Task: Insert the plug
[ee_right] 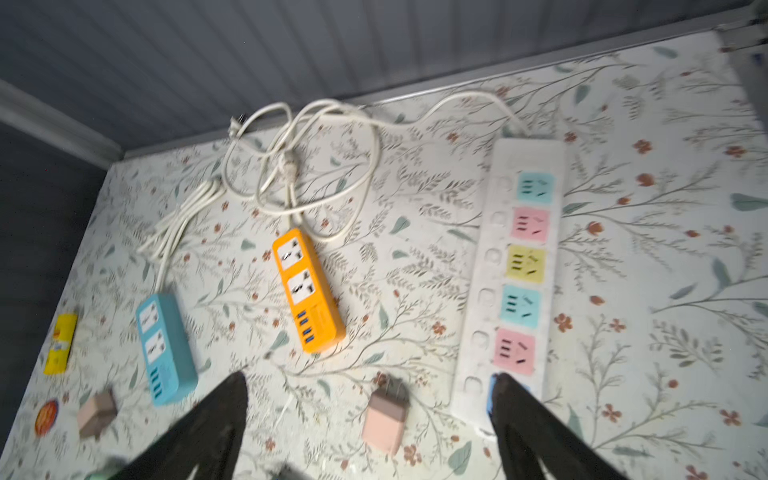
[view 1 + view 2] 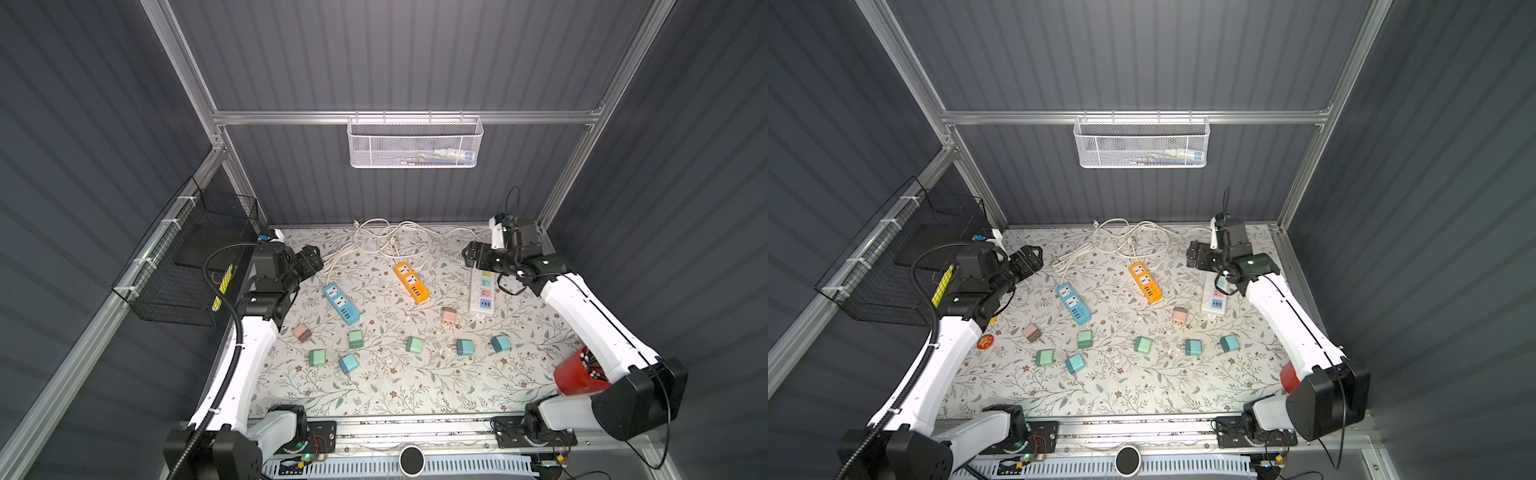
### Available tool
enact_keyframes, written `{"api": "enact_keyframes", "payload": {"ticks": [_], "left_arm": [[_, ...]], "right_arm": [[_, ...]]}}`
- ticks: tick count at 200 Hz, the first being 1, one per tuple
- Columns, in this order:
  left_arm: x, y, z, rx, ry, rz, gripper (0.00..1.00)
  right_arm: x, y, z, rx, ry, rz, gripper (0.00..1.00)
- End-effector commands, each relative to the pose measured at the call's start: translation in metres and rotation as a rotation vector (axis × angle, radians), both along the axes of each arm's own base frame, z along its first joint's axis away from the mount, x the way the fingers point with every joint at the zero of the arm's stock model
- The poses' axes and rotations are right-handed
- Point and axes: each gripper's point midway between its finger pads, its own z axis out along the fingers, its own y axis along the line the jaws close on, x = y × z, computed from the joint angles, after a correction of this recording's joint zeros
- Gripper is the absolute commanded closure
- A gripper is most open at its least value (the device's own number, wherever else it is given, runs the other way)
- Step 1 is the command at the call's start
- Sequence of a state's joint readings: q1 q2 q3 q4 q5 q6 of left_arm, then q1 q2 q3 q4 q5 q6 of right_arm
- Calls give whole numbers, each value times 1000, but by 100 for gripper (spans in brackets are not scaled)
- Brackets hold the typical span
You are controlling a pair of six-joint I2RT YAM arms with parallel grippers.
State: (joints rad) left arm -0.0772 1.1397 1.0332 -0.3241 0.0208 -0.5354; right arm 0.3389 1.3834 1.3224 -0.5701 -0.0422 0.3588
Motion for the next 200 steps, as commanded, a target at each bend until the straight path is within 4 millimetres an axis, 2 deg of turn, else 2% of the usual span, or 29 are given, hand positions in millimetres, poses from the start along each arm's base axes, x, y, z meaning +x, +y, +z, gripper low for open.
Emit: {"api": "enact_keyframes", "payload": {"ticks": [1,26,37,72,113,138,178,200], "left_arm": [[-30,-14,-61,-24,253,-34,19],[-48,-38,-102,24,363,-31,18],[-54,-43,-120,22,437,-8,17],[-53,-52,-163,3,600,20,14],[-39,-61,-192,5,674,8,10],[-33,-57,-208,57,722,20,7],[-22,-65,-228,67,767,-16,9],[-19,-68,-236,74,790,-37,11]], "right_arm": [[-23,24,-11,-54,69,129,9],[-32,47,-28,-96,122,223,11],[-35,54,-32,-110,136,259,11],[-35,69,-43,-145,150,299,11],[-39,76,-47,-154,154,320,5],[-41,75,-50,-162,153,329,4],[-38,74,-50,-181,143,336,3],[-40,83,-47,-133,127,361,3]]}}
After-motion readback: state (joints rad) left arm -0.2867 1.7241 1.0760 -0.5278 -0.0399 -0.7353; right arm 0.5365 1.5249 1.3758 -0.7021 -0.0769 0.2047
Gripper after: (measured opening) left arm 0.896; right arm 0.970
